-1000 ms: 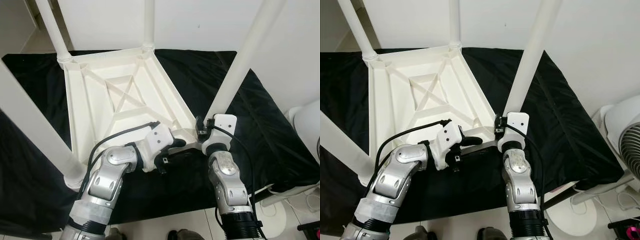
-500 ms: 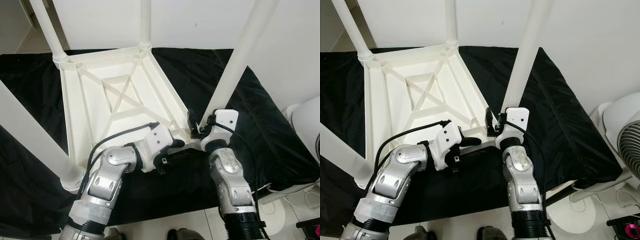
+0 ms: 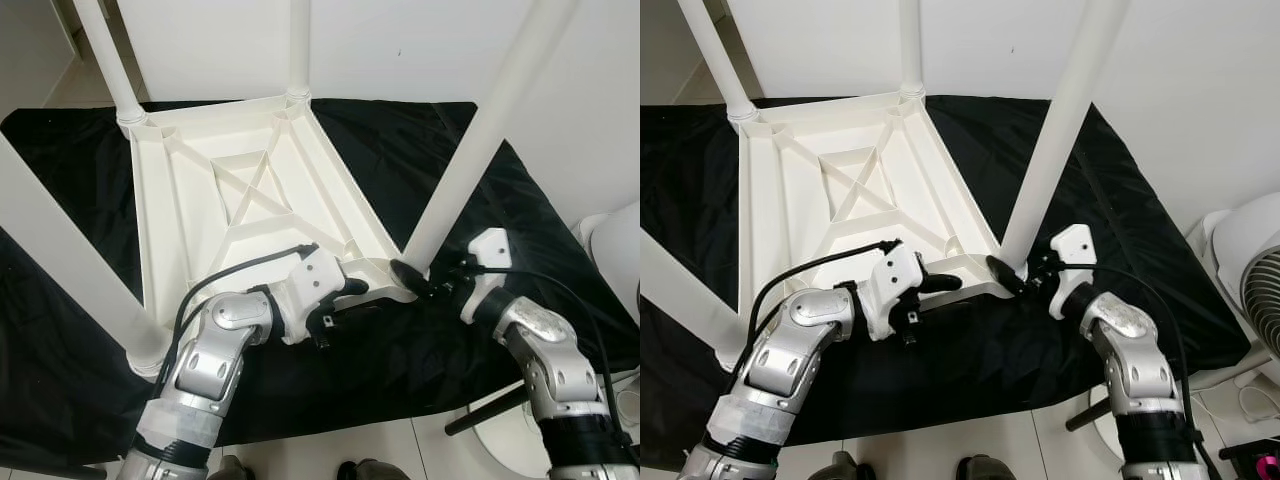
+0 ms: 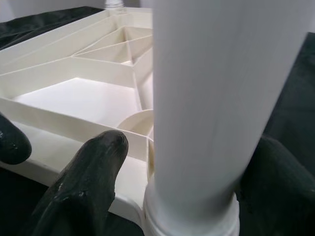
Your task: Building children table
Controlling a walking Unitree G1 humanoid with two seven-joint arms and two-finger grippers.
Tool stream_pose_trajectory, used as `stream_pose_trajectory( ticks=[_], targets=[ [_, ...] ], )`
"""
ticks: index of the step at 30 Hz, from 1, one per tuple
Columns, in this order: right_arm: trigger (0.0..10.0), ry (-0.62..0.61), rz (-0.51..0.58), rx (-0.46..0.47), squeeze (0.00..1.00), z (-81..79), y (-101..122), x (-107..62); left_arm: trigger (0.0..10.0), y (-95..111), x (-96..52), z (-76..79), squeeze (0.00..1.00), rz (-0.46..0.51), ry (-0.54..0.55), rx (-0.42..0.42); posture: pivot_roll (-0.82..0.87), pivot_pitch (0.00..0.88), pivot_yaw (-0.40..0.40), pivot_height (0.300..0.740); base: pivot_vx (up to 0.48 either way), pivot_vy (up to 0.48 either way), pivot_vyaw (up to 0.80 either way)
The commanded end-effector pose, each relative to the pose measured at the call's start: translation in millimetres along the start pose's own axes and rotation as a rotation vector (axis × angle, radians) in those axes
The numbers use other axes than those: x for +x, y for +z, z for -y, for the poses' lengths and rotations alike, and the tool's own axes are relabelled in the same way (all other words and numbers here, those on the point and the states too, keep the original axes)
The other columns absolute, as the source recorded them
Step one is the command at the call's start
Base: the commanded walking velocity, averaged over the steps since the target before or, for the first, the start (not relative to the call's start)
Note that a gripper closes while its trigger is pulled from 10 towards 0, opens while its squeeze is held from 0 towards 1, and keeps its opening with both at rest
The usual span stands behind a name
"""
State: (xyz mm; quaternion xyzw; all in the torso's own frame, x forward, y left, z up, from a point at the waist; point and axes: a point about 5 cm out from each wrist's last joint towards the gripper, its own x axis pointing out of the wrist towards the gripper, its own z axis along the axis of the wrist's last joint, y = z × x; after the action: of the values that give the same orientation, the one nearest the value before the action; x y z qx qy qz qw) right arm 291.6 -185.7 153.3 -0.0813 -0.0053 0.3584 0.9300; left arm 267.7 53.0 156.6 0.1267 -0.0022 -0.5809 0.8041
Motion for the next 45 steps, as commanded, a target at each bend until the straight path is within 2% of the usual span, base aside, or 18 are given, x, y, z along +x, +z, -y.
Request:
stream_pose_trajectory(
  ticks=[1, 4, 7, 8, 10, 11, 20, 21, 25, 26, 28, 32, 34, 36, 37, 39, 42, 45],
  targets=[
    [10.0, 0.045, -0.013, -0.005, 0.00, -2.7, -3, 3.3, 10.0, 0, 1.1, -4.6, 0.00, -0.005, 0.105, 0.000, -0.12, 0.061, 0.005, 0.740, 0.000, 0.000, 0.00],
    [10.0, 0.069, -0.008, -0.022, 0.00, 2.6, -1, 20.8, 10.0, 0, 1.5, -3.9, 0.00, -0.005, 0.104, 0.001, -0.11, 0.055, -0.004, 0.740, 0.000, 0.000, 0.00],
    [10.0, 0.115, -0.006, -0.024, 0.00, 1.5, -1, 26.6, 10.0, 0, 0.9, -4.1, 0.00, -0.006, 0.113, 0.001, -0.10, 0.054, -0.014, 0.740, 0.000, 0.000, 0.00],
    [3.5, 0.133, -0.011, -0.014, 0.00, 1.0, -2, 27.7, 10.0, -1, -0.2, -3.9, 0.00, -0.007, 0.120, 0.001, -0.09, 0.053, -0.021, 0.740, 0.000, 0.000, 0.00],
    [3.5, 0.146, -0.014, -0.007, 0.00, 1.3, -3, 28.2, 10.0, -1, -0.9, -3.8, 0.00, -0.008, 0.125, 0.000, -0.09, 0.053, -0.021, 0.740, 0.000, 0.000, 0.00],
    [0.0, 0.155, -0.023, -0.004, 0.00, 1.8, -5, 27.6, 10.0, -2, -1.9, -3.6, 0.00, -0.010, 0.129, 0.000, -0.08, 0.053, -0.026, 0.740, 0.000, 0.000, 0.00],
    [0.0, 0.168, -0.031, 0.061, 0.00, 2.1, -11, 24.3, 10.0, -2, -3.0, -3.8, 0.00, -0.010, 0.144, -0.003, -0.08, 0.053, -0.033, 0.740, 0.000, 0.000, 0.00],
    [10.0, 0.129, -0.006, 0.076, 0.00, 0.8, -9, 26.9, 10.0, -2, -2.9, -3.6, 0.00, -0.009, 0.143, -0.003, -0.09, 0.058, -0.031, 0.740, 0.000, 0.000, 0.00],
    [10.0, 0.058, 0.043, 0.125, 0.00, -2.3, -5, 31.8, 10.0, -2, -2.8, -3.5, 0.00, -0.010, 0.139, -0.003, -0.09, 0.062, -0.031, 0.740, 0.000, 0.000, 0.00],
    [10.0, 0.016, 0.050, 0.111, 0.00, -4.6, -5, 34.4, 10.0, -2, -2.5, -3.4, 0.00, -0.010, 0.137, -0.003, -0.10, 0.063, -0.031, 0.740, 0.000, 0.000, 0.00],
    [10.0, 0.016, 0.050, 0.111, 0.00, -4.6, -5, 34.4, 10.0, -2, -2.5, -3.4, 0.00, -0.010, 0.137, -0.003, -0.10, 0.063, -0.031, 0.740, 0.000, 0.000, 0.00],
    [10.0, -0.059, 0.062, 0.080, 0.00, -10.2, -5, 38.8, 10.0, -2, -1.7, -3.0, 0.00, -0.012, 0.132, -0.002, -0.10, 0.063, -0.031, 0.740, 0.000, 0.000, 0.00],
    [10.0, -0.316, 0.078, 0.131, 0.00, -25.9, -6, 38.6, 10.0, -2, -1.0, -2.5, 0.00, -0.009, 0.130, -0.002, -0.10, 0.068, -0.036, 0.740, 0.000, 0.000, 0.00],
    [10.0, -0.316, 0.078, 0.131, 0.00, -25.9, -6, 38.6, 10.0, -2, -1.0, -2.5, 0.00, -0.009, 0.130, -0.002, -0.10, 0.068, -0.036, 0.740, 0.000, 0.000, 0.00],
    [10.0, -0.548, 0.052, 0.156, 0.00, -36.9, -9, 32.4, 10.0, -2, -0.3, -1.7, 0.00, -0.007, 0.126, -0.005, -0.11, 0.067, -0.037, 0.740, 0.000, 0.000, 0.00],
    [10.0, -0.634, 0.039, 0.133, 0.00, -44.3, -8, 30.1, 10.0, -2, 0.7, -1.0, 0.00, -0.006, 0.120, -0.006, -0.11, 0.064, -0.034, 0.740, 0.000, 0.000, 0.00],
    [10.0, -0.647, 0.035, 0.138, 0.00, -48.3, -8, 30.8, 10.0, -2, 1.5, -0.9, 0.00, -0.004, 0.117, -0.005, -0.11, 0.062, -0.031, 0.740, 0.000, 0.000, 0.00],
    [10.0, -0.615, 0.036, 0.155, 0.00, -62.9, -10, 35.2, 10.0, -1, 3.3, -1.2, 0.00, -0.005, 0.099, 0.008, -0.12, 0.057, -0.023, 0.740, 0.000, 0.000, 0.00]
  ],
)
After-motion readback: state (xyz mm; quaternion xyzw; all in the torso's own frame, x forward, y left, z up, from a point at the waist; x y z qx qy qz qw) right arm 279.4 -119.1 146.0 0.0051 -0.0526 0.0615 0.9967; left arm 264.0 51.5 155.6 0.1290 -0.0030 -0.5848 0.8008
